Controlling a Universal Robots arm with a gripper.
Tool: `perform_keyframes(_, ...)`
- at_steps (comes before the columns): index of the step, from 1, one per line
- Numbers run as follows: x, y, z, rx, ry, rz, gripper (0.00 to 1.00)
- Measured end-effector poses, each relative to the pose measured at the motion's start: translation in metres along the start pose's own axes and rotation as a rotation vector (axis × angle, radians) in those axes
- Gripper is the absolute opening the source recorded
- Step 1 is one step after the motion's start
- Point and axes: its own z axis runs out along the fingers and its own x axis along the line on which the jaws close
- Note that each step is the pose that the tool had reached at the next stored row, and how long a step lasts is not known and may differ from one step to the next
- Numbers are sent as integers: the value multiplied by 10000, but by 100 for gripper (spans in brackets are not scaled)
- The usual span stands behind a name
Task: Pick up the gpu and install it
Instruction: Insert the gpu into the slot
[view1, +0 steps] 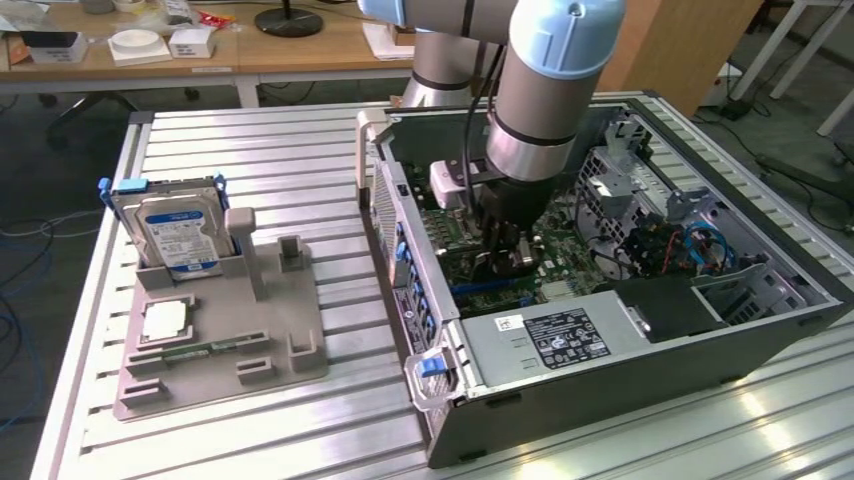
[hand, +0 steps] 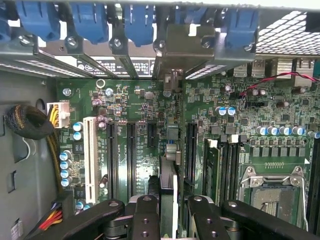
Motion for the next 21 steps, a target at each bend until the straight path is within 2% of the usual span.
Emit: perform_keyframes(21,-4,3,28,-4,-2,1,27)
